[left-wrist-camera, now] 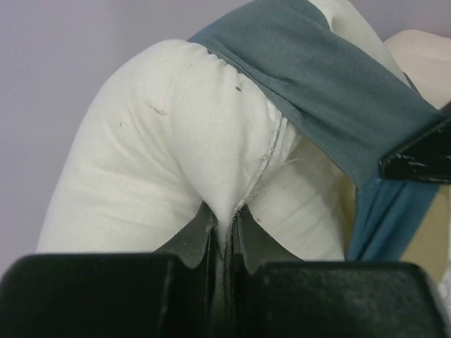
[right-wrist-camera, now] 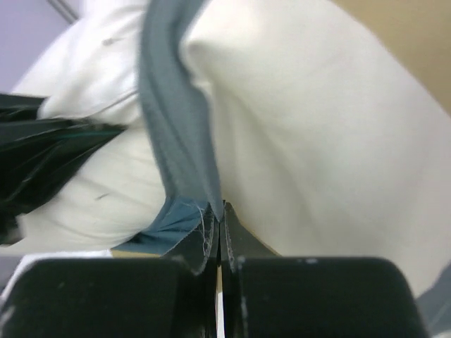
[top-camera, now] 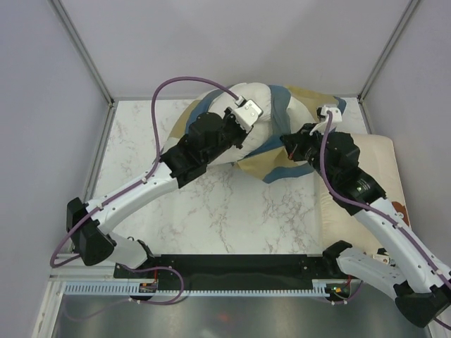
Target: Remove the pillowcase from the pillow
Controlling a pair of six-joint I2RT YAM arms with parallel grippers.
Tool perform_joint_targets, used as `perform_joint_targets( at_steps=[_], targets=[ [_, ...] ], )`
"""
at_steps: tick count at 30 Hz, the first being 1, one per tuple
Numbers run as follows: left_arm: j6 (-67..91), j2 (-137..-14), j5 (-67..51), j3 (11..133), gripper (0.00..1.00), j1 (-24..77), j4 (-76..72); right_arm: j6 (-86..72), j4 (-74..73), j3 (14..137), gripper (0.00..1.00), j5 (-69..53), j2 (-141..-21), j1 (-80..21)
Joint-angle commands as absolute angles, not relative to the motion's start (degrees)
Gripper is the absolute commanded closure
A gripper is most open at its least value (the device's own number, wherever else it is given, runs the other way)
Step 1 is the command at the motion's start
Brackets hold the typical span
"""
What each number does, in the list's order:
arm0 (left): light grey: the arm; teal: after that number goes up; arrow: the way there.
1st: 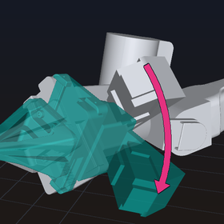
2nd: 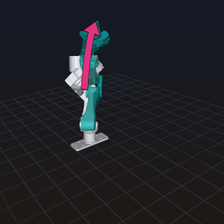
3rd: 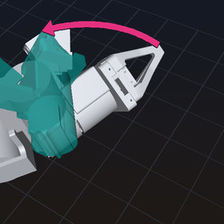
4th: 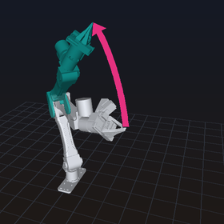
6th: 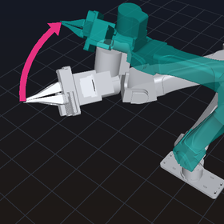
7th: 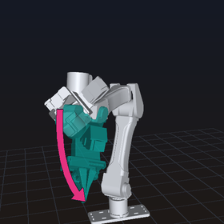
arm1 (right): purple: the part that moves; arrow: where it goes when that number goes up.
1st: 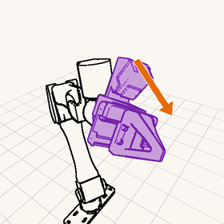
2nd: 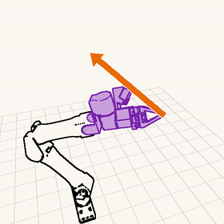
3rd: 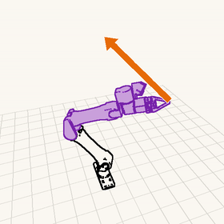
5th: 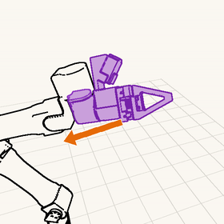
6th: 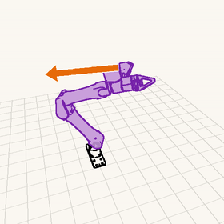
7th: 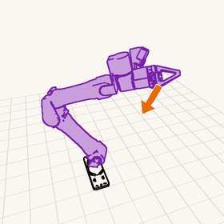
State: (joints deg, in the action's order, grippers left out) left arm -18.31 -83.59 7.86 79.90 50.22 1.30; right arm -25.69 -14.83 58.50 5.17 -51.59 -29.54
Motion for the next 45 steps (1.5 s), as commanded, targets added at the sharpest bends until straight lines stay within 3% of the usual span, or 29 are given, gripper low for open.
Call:
perform_joint_targets(
  at_steps=[1,6,15,21,24,25,28,34,45],
  targets=[
    [-13.0,-78.2,17.3,73.8,0.98,45.8,18.5,-17.3,-11.1,66.4,1.0,32.4,-52.4,-27.1],
    [-9.5,-72.1,15.5,67.8,0.98,45.7,19.6,-14.0,-11.8,68.5,1.0,39.9,-54.4,-25.0],
    [-7.4,-73.7,12.1,64.4,0.98,46.8,22.1,-9.8,-13.6,87.5,1.0,35.2,-63.1,-15.7],
    [-6.4,-74.3,9.4,64.8,0.98,46.8,22.1,-15.4,-20.8,89.0,1.0,9.8,-63.6,-15.7],
    [-5.7,-73.4,7.5,64.9,0.98,46.8,21.5,-21.8,-19.9,77.6,0.78,0.5,-60.1,-16.9],
    [-5.7,-73.2,7.4,64.5,0.98,46.8,21.2,-23.0,-18.3,74.2,0.64,0.1,-58.4,-17.7],
    [-5.4,-72.9,6.5,64.3,0.98,46.8,20.9,-27.3,-13.5,62.2,0.46,0.3,-57.5,-22.4],
    [-5.4,-73.7,6.1,64.2,0.98,46.8,20.9,-35.7,-4.4,50.6,0.41,3.7,-63.1,-34.0],
    [-5.5,-73.7,6.9,63.9,0.98,47.2,20.9,-40.3,1.7,50.4,0.36,8.5,-69.5,-42.7]
  ],
)
